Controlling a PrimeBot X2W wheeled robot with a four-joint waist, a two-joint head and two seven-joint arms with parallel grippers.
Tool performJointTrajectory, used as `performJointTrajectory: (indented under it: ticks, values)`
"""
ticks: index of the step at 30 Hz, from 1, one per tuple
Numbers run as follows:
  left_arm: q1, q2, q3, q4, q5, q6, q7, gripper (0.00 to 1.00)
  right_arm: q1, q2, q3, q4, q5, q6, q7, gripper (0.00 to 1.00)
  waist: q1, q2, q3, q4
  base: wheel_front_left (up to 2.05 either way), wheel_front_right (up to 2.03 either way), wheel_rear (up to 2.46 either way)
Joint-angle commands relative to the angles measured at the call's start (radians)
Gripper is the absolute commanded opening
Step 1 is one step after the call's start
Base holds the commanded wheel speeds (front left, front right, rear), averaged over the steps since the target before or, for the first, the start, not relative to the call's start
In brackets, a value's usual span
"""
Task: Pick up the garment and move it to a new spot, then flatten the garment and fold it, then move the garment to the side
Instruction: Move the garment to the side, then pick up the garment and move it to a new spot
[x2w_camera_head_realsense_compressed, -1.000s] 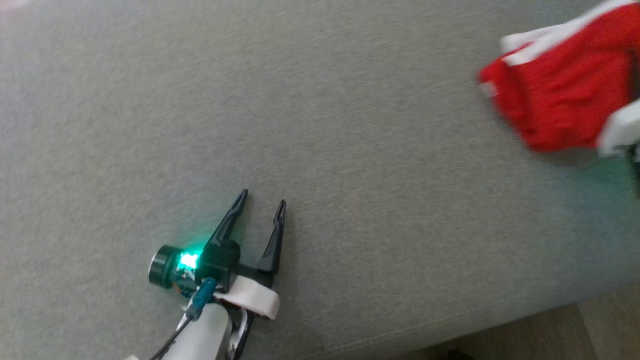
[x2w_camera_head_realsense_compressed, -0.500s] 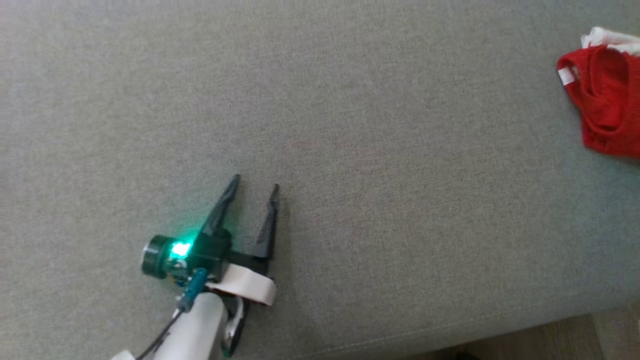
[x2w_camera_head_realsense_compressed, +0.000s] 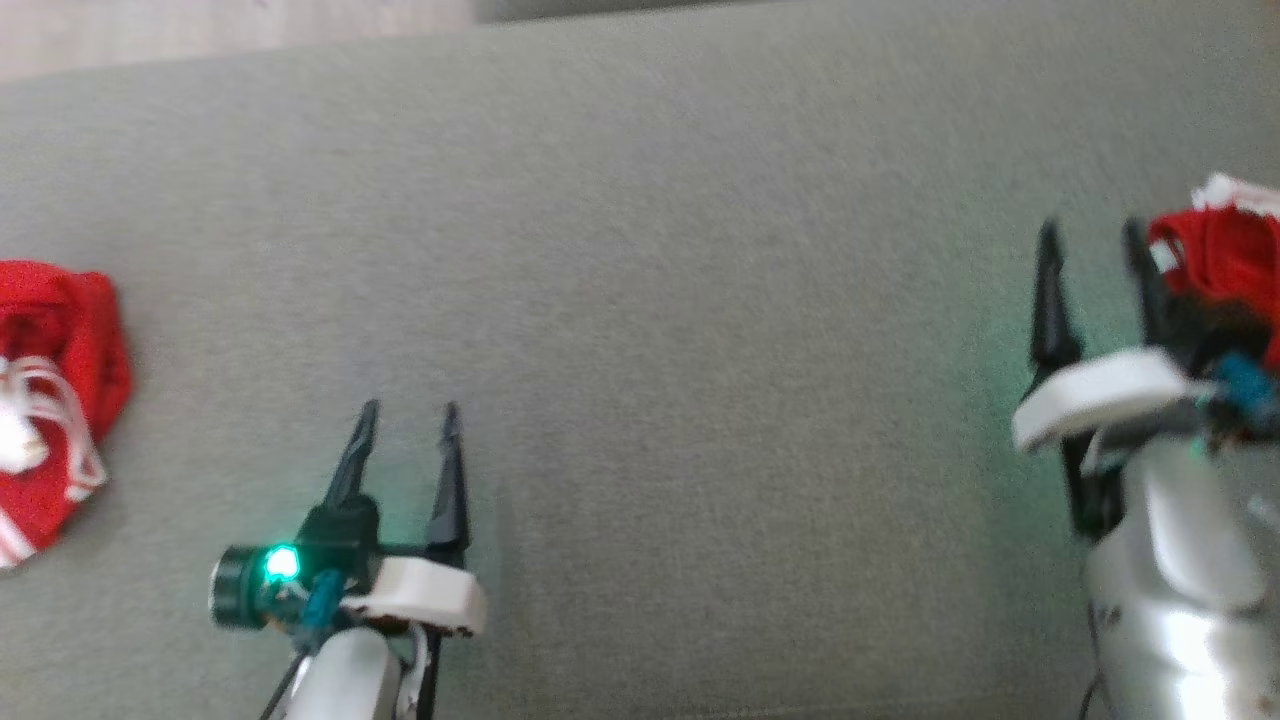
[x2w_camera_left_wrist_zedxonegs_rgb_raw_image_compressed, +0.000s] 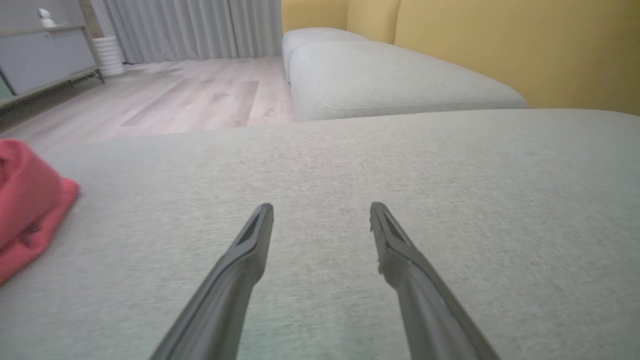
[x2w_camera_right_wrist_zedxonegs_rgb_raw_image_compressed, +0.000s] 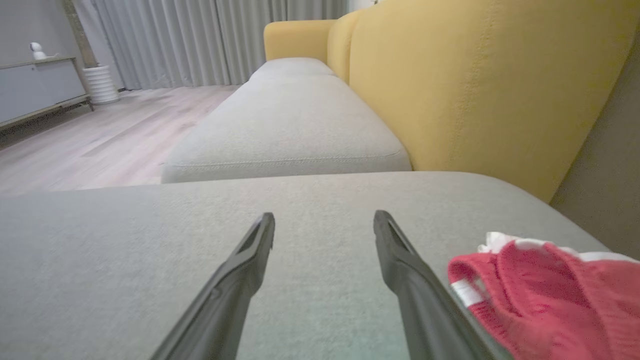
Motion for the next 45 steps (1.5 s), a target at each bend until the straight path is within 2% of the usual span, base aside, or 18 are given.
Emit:
performJointTrajectory:
  ticks: [1, 7, 13, 24, 29, 36, 45]
  values:
    - [-0.002, 0.009, 0.045, -0.022, -0.012, 0.011, -0.005, 1.0, -0.001, 0.007, 0.031, -0.037, 0.013, -0.001, -0.011, 1.0, 0.0001, 0.0, -0.054, 0.051, 0.0, 0.0, 0.0]
    - [0.035, 0.009, 0.096, -0.004, -0.013, 0.021, -0.005, 1.0, 0.141, 0.017, 0.096, -0.029, 0.094, -0.001, -0.011, 1.0, 0.0001, 0.0, -0.128, 0.09, 0.0, 0.0, 0.0]
    - [0.089, 0.009, 0.151, -0.001, -0.012, 0.025, -0.005, 1.0, 0.227, 0.018, 0.156, -0.046, 0.166, -0.001, -0.011, 1.0, 0.0001, 0.0, -0.194, 0.092, 0.0, 0.0, 0.0]
    - [0.149, 0.009, 0.196, -0.024, -0.022, 0.027, -0.005, 1.0, 0.29, 0.018, 0.189, -0.086, 0.225, -0.001, -0.011, 1.0, 0.0001, 0.0, -0.248, 0.081, 0.0, 0.0, 0.0]
    - [0.15, 0.009, 0.188, -0.032, -0.027, 0.027, -0.005, 1.0, 0.3, 0.018, 0.193, -0.092, 0.227, -0.001, -0.011, 1.0, 0.0001, 0.0, -0.241, 0.104, 0.0, 0.0, 0.0]
    - [0.151, 0.009, 0.171, -0.028, -0.04, 0.03, -0.005, 1.0, 0.315, 0.018, 0.209, -0.085, 0.235, -0.001, -0.011, 1.0, 0.0001, 0.0, -0.225, 0.199, 0.0, 0.0, 0.0]
    - [0.169, 0.009, 0.201, -0.027, -0.034, 0.032, -0.005, 1.0, 0.323, 0.018, 0.234, -0.077, 0.265, -0.001, -0.011, 1.0, 0.0001, 0.0, -0.202, 0.427, 0.0, 0.0, 0.0]
